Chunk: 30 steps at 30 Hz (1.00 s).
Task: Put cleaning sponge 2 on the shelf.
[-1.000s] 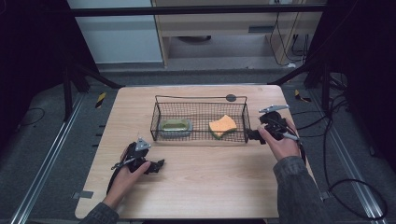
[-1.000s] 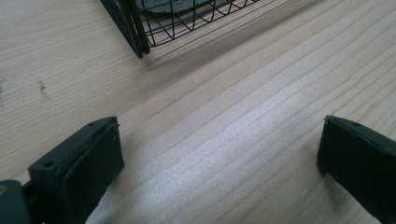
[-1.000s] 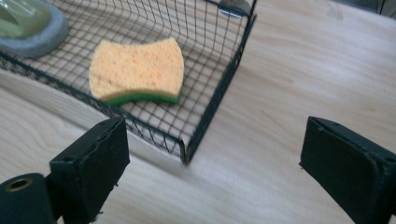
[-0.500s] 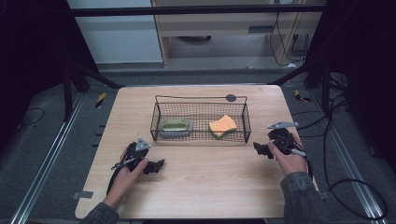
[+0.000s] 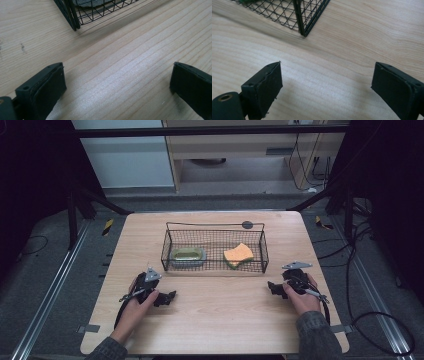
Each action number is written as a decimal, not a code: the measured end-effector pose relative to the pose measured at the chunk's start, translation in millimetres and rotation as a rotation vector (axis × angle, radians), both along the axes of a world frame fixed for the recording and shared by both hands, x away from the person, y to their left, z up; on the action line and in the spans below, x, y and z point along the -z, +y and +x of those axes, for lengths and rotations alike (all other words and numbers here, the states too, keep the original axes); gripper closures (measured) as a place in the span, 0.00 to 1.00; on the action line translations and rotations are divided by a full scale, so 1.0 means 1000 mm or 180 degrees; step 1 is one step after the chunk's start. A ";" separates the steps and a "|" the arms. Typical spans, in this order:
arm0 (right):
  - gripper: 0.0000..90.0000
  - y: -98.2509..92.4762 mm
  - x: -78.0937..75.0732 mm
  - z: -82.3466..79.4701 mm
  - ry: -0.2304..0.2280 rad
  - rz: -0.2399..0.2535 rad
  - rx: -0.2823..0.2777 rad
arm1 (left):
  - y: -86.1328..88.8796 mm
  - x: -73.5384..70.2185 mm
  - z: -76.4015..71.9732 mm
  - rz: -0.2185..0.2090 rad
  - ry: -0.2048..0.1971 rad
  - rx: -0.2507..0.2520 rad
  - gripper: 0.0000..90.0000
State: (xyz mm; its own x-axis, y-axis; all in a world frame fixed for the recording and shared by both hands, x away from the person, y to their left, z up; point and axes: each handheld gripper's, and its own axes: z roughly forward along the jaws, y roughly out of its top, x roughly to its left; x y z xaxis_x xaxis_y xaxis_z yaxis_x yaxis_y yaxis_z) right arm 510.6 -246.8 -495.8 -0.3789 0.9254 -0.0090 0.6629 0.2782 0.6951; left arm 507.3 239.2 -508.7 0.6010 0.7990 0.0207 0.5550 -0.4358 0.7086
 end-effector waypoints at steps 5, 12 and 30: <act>0.11 0.001 0.005 0.007 -0.0073 0.0107 0.0116 | 0.000 0.000 0.000 -0.0002 -0.0001 0.0000 0.00; 0.09 0.002 0.011 0.011 -0.0066 0.0114 0.0191 | 0.000 0.000 0.000 -0.0001 -0.0001 0.0002 0.00; 0.06 0.008 0.016 0.006 -0.0157 0.0082 0.0232 | 0.000 0.000 0.000 -0.0007 -0.0001 0.0001 0.00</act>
